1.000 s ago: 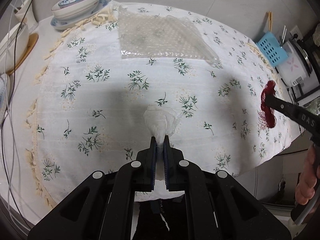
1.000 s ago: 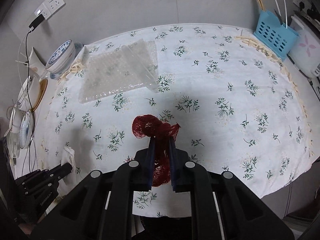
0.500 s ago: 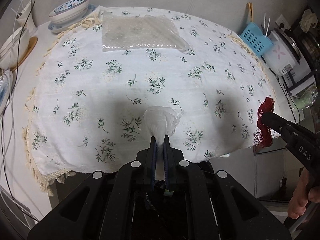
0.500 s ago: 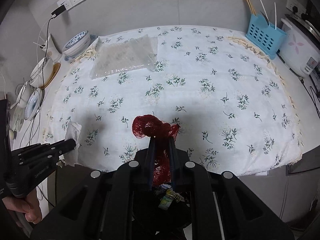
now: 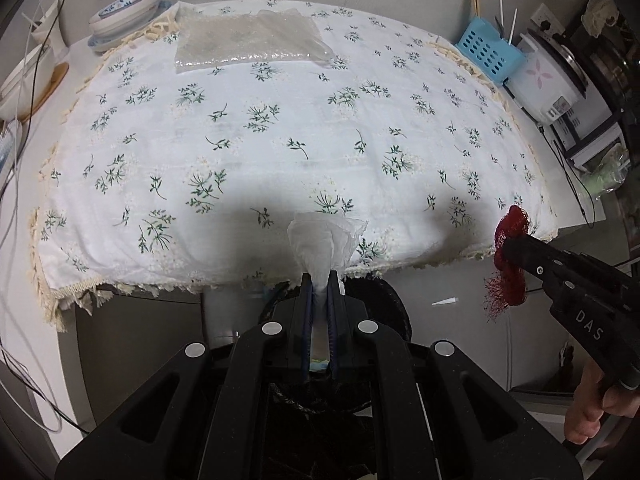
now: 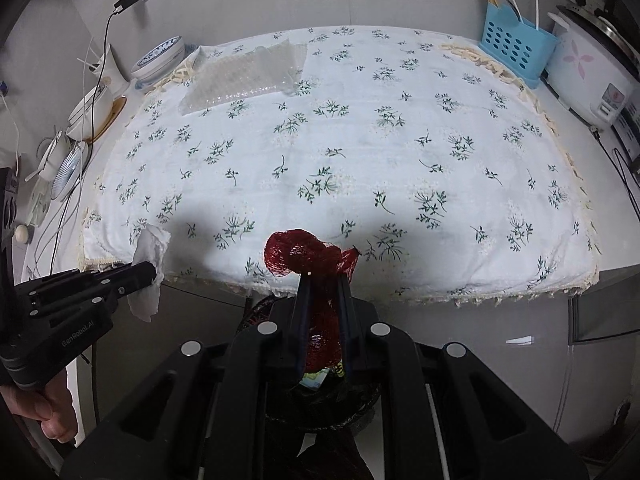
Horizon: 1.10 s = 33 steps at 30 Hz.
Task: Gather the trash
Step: 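Lift the tissue and red mesh bag and carry them toward the bin, then open the left tool over the bin while the right tool releases the red mesh bag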
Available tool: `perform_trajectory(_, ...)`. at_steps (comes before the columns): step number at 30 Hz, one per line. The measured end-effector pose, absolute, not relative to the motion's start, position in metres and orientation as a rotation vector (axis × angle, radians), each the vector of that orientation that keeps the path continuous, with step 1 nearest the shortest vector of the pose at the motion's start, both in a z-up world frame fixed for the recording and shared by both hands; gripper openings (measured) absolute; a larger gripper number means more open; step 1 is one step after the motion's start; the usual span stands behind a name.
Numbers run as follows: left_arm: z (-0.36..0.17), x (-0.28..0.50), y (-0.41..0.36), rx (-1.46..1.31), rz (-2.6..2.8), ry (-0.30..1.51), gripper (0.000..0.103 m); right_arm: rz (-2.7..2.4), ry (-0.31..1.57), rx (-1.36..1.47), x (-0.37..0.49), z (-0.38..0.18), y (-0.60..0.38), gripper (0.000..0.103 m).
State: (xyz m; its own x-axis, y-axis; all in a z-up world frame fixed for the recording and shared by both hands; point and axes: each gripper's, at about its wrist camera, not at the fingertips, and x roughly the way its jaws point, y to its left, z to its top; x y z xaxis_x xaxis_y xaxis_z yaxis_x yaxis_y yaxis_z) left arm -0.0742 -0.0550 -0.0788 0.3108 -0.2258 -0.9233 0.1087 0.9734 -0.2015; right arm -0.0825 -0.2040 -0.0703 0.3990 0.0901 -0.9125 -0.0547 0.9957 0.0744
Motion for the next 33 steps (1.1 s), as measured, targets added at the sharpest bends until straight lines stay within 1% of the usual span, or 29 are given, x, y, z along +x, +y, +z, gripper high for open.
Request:
perform_trajectory(15, -0.125, -0.125, -0.079, -0.127, -0.192, 1.295, 0.006, 0.131, 1.218, 0.005, -0.125, -0.121, -0.221, 0.012)
perform_trajectory(25, -0.166, -0.141, -0.094, -0.129, -0.17, 1.311, 0.006, 0.145, 1.252, -0.022, -0.142, -0.158, -0.227, 0.012)
perform_trajectory(33, -0.201, -0.146, -0.107, -0.106, -0.156, 1.34, 0.006, 0.124, 1.294, 0.003, -0.154, -0.177, -0.247, 0.012)
